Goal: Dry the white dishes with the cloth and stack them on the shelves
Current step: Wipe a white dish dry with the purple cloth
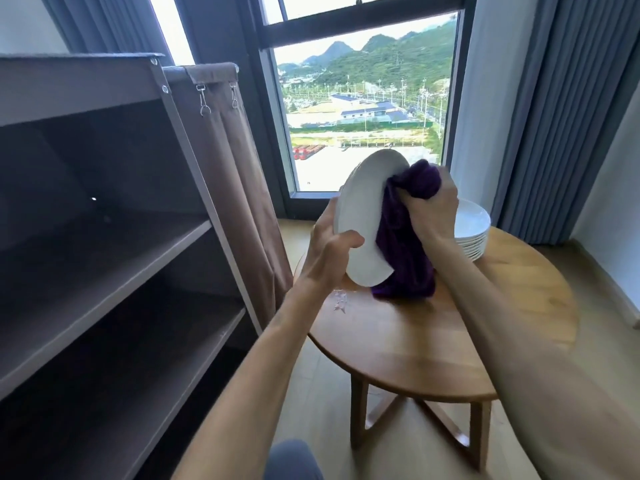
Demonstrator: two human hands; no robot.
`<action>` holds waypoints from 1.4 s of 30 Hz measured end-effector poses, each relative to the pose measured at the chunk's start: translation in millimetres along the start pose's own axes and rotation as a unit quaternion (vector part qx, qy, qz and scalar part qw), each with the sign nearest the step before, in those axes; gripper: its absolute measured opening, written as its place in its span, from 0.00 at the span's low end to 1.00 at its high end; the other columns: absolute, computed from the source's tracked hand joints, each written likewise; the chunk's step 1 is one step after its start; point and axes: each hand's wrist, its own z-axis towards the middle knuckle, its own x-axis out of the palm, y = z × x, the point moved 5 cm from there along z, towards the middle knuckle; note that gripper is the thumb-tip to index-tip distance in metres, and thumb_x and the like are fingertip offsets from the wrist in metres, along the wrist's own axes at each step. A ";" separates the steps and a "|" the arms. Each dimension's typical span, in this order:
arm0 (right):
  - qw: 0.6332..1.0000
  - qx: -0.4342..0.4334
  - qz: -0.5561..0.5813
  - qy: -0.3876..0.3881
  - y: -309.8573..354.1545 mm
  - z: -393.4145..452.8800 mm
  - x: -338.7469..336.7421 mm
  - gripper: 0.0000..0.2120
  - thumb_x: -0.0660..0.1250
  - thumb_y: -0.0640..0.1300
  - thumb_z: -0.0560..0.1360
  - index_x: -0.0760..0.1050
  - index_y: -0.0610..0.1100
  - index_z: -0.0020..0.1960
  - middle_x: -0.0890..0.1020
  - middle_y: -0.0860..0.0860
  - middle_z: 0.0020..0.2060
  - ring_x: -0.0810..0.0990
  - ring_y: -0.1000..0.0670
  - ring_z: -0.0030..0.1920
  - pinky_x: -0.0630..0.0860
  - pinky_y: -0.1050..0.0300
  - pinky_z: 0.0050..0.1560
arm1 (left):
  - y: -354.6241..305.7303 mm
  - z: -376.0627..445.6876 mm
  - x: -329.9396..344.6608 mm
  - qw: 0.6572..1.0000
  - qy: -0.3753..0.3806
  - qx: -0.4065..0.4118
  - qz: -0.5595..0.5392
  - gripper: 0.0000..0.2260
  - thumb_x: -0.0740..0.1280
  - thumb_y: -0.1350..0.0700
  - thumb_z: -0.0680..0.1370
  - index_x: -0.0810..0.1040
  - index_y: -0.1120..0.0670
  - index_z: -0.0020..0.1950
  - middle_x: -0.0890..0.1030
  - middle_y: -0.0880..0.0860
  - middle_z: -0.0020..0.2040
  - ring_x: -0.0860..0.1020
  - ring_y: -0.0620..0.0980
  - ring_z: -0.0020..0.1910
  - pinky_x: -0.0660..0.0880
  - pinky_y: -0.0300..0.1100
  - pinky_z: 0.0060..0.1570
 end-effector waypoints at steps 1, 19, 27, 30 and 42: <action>1.000 -0.029 -0.001 -0.004 10.7 -0.2 3.2 0.24 0.79 0.46 0.68 0.74 0.43 0.60 0.80 0.55 0.48 0.78 0.52 0.49 0.77 0.56 0.55 | -1.1 -0.7 -0.3 1.000 0.005 -0.001 0.007 0.30 0.66 0.56 0.66 0.74 0.47 0.69 0.82 0.49 0.53 0.81 0.49 0.52 0.80 0.43 0.44; 0.927 -0.191 -0.012 0.322 67.1 -69.6 48.7 0.07 0.62 0.51 0.75 0.77 0.50 0.44 0.74 0.51 0.55 0.74 0.47 0.56 0.71 0.49 0.59 | -18.6 13.3 -4.4 0.976 -0.138 -0.045 -0.164 0.27 0.59 0.35 0.79 0.86 0.56 0.51 0.87 0.54 0.45 0.86 0.50 0.48 0.81 0.45 0.48; 0.927 -0.236 -0.201 0.213 80.5 -23.4 63.5 0.16 0.68 0.48 0.76 0.76 0.47 0.63 0.79 0.46 0.58 0.76 0.40 0.59 0.73 0.40 0.59 | -7.7 -3.5 -2.0 0.975 -0.111 -0.066 -0.179 0.16 0.61 0.49 0.83 0.79 0.53 0.66 0.83 0.59 0.62 0.81 0.59 0.62 0.77 0.59 0.64; 0.946 -0.174 -0.248 0.118 59.8 -3.6 51.8 0.16 0.70 0.49 0.76 0.72 0.43 0.59 0.82 0.44 0.52 0.80 0.38 0.52 0.75 0.46 0.50 | -12.9 -7.8 -10.0 0.979 -0.155 -0.040 -0.130 0.26 0.65 0.49 0.74 0.75 0.57 0.71 0.80 0.63 0.63 0.79 0.65 0.63 0.78 0.60 0.58; 0.977 -0.171 -0.017 0.122 70.7 -65.3 47.0 0.09 0.71 0.46 0.74 0.75 0.51 0.37 0.77 0.56 0.29 0.75 0.57 0.32 0.70 0.63 0.36 | -9.3 7.1 -3.1 0.991 -0.120 -0.020 -0.062 0.36 0.61 0.32 0.77 0.74 0.64 0.66 0.82 0.56 0.52 0.82 0.55 0.53 0.79 0.60 0.60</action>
